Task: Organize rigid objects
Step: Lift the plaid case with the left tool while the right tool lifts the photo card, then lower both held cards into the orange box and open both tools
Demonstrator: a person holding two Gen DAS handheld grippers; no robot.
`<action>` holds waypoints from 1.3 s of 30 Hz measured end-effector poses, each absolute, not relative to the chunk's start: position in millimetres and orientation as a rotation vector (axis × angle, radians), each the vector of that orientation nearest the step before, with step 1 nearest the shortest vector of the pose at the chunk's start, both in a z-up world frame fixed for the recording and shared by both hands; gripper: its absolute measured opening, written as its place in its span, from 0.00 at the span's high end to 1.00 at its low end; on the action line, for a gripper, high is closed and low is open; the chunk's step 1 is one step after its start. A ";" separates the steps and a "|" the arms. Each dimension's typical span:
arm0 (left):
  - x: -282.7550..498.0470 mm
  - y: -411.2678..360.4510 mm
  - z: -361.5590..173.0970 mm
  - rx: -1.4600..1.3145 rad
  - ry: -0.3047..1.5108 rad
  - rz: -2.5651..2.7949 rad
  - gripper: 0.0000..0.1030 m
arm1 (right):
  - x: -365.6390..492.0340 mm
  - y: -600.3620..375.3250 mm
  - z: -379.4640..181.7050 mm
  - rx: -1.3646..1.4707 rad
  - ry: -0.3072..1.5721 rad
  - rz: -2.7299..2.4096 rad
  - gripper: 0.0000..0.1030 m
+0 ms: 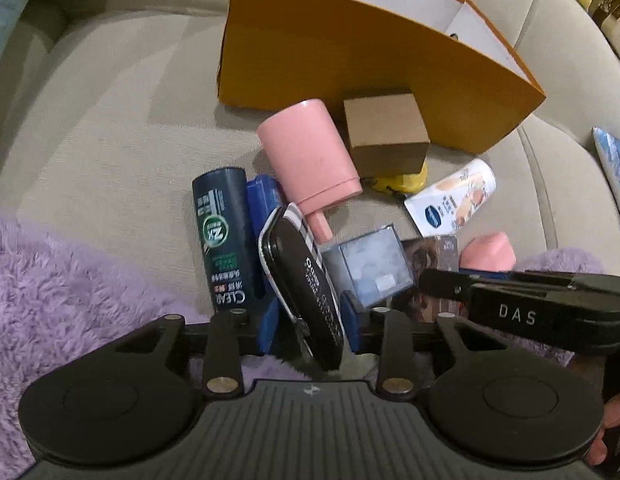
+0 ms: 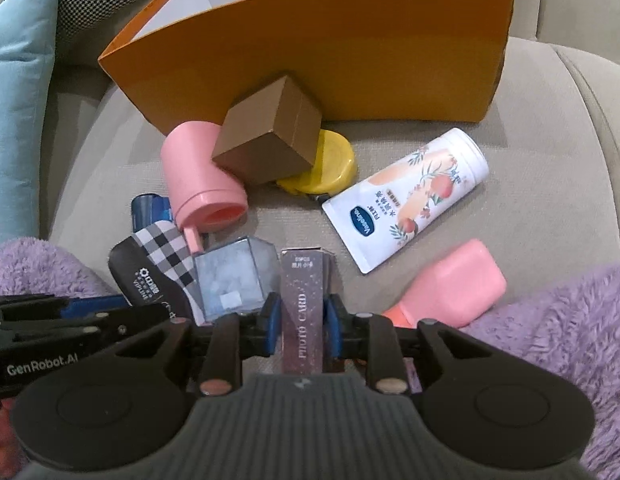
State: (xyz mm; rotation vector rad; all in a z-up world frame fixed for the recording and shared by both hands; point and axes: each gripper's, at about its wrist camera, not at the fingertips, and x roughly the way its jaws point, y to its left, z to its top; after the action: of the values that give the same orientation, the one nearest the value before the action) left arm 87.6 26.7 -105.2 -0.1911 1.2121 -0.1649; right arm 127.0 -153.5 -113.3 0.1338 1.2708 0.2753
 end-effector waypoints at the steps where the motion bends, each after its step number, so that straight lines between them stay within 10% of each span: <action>1: 86.2 24.2 -104.2 -0.171 1.192 -0.167 0.75 | 126.1 -154.8 -112.4 0.139 1.273 0.275 0.75; 18: 87.6 12.2 -108.4 -0.129 1.087 -0.149 0.78 | 117.9 -151.8 -111.3 0.120 1.263 0.279 0.76; 39: 110.8 39.7 31.4 -0.226 0.795 -0.247 0.83 | 162.6 -177.2 14.4 0.244 0.934 0.385 0.77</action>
State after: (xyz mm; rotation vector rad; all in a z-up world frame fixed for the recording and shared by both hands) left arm 110.8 39.7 31.4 -0.2256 0.7955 -0.2465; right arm 162.6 -177.2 14.4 0.2441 0.9339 0.3845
